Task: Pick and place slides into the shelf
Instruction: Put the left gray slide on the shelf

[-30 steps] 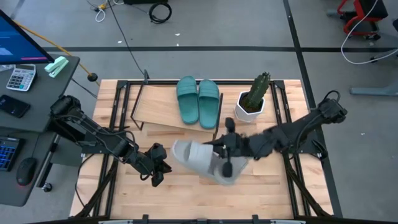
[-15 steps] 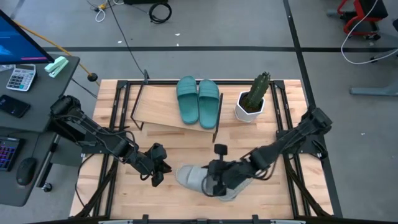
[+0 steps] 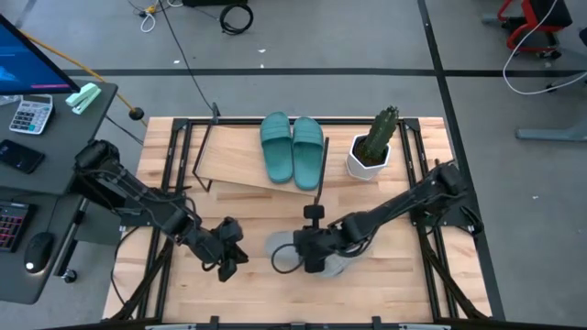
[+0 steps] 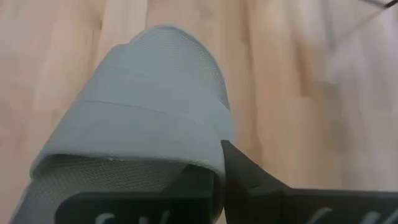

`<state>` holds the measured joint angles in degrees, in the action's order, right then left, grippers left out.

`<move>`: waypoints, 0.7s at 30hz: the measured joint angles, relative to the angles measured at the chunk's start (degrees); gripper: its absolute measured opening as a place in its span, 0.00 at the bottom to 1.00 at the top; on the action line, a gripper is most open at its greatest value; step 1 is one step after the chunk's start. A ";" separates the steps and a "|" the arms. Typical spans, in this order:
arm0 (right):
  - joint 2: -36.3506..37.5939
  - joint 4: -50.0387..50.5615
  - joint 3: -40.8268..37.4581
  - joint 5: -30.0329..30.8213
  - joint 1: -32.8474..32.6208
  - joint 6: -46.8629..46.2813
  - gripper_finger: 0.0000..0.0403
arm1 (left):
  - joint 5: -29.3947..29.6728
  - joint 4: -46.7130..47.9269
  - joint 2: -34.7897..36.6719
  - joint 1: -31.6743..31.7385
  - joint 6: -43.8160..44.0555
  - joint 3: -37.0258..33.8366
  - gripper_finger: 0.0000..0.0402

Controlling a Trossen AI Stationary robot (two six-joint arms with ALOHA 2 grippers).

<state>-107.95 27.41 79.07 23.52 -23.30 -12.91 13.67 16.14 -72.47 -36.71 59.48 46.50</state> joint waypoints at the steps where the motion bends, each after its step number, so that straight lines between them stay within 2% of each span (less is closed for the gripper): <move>1: -1.01 -0.48 0.00 -0.08 0.00 0.07 0.02 | 0.00 0.01 0.00 -0.36 0.17 -0.02 0.13; 7: -6.58 -4.05 0.01 -0.04 0.34 -1.13 0.02 | 0.02 0.01 0.00 -1.79 1.54 -0.01 0.11; 11: -7.56 -4.97 0.02 -0.37 0.28 -1.02 0.03 | 0.02 0.00 0.00 -2.17 1.84 0.00 0.10; 16: -6.29 -4.21 0.02 -3.48 0.52 -0.37 0.13 | 0.11 0.04 0.00 -2.18 1.62 0.00 0.11; 21: -3.88 -4.10 0.02 -8.57 0.41 5.82 0.23 | 0.93 0.46 0.00 -2.16 1.24 -0.01 0.12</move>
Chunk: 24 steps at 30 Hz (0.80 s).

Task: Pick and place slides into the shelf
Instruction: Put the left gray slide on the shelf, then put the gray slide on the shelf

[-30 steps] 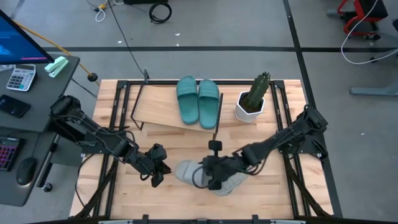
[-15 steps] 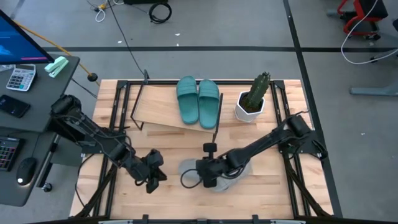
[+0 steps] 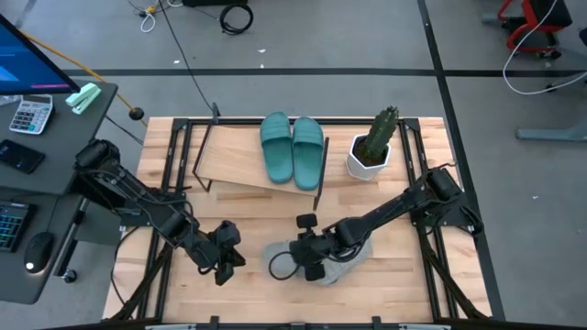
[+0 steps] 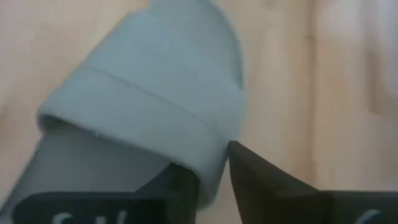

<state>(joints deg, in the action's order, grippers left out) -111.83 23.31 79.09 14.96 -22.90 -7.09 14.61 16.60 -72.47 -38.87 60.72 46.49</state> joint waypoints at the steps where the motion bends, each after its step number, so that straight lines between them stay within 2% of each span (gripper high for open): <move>1: 0.28 0.21 0.00 -1.85 0.02 1.23 0.24 | 0.36 -0.01 0.00 0.00 -0.43 0.01 0.12; 7: 0.59 0.56 -0.01 -9.80 0.29 5.05 0.37 | 1.83 0.00 0.00 0.09 -1.85 0.01 0.11; 11: 0.50 1.62 -0.02 -12.68 0.66 4.74 0.46 | 2.32 -0.01 0.00 0.07 -2.00 -0.01 0.12; 18: 2.85 9.90 0.00 -13.11 0.49 3.35 0.58 | 2.41 0.01 0.00 0.07 -2.77 -0.01 0.13; 24: 7.43 21.91 0.00 -13.08 -1.31 -1.00 0.58 | 3.66 0.02 -0.02 0.07 -2.97 0.01 0.12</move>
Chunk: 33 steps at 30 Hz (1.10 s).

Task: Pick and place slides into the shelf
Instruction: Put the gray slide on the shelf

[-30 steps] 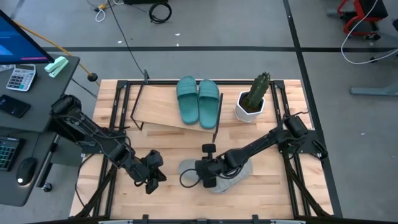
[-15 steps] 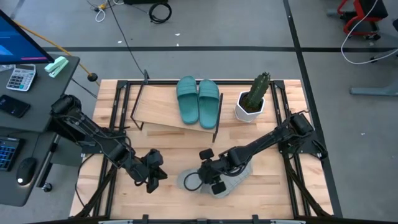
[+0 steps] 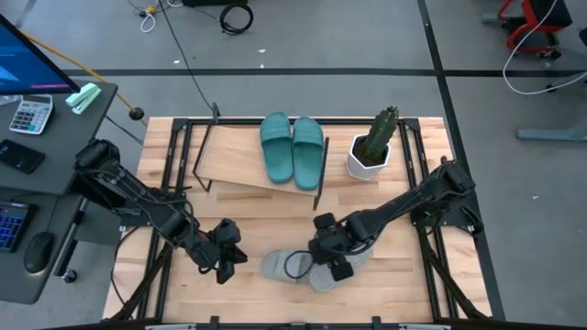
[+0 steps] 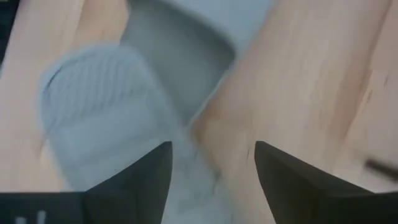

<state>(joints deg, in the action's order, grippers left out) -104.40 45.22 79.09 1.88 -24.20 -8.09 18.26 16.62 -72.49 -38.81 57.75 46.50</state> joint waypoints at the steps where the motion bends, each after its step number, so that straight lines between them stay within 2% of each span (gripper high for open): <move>1: 0.79 1.69 0.00 0.06 -0.72 -0.85 0.57 | 0.13 0.01 0.02 0.00 -0.04 -0.02 0.12; 7: 3.84 4.27 0.00 2.32 -7.33 -7.31 0.54 | 1.09 0.02 0.01 0.00 -0.91 -0.01 0.14; 13: 3.42 4.44 0.02 10.36 -16.64 -13.68 0.52 | 1.68 0.41 0.01 0.00 -1.84 0.00 0.14; 18: 0.15 4.49 0.02 15.70 -22.56 -13.87 0.52 | 2.07 1.81 0.00 0.00 -1.85 0.00 0.16; 22: -3.86 4.77 0.02 17.86 -24.58 -13.80 0.51 | 2.07 2.40 0.00 0.00 -1.85 0.00 0.17; 29: -7.97 10.08 1.19 29.57 -24.87 -13.28 0.46 | 0.06 2.32 0.00 0.00 -1.41 -0.02 0.17; 33: -8.19 10.29 1.36 30.86 -23.22 -13.68 0.43 | -0.48 2.29 0.00 -0.01 -1.41 0.00 0.17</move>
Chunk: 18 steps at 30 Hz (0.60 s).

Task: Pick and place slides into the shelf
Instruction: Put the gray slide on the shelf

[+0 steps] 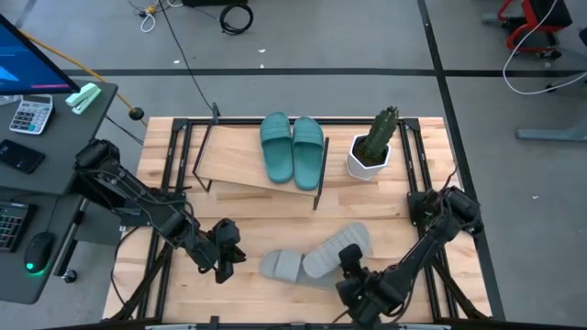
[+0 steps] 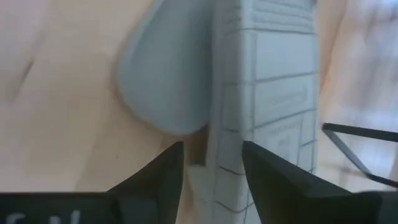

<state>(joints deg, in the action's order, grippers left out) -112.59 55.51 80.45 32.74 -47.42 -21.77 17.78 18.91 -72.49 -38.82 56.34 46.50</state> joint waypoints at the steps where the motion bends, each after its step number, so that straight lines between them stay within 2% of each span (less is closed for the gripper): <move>1: 0.08 0.12 0.01 0.22 0.29 -0.37 0.42 | 0.00 0.01 0.00 -0.01 0.01 0.00 0.17; 8: 0.21 0.77 0.63 1.73 1.64 -2.71 0.40 | -0.02 0.45 0.00 -0.01 -0.20 -0.01 0.19; 18: 0.21 -3.93 0.63 -2.97 1.84 -4.04 0.41 | -0.04 1.73 0.00 -0.01 -0.63 0.00 0.19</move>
<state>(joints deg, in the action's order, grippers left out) -112.38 51.59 81.08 29.77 -45.58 -25.81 17.74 20.64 -72.49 -38.83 55.70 46.50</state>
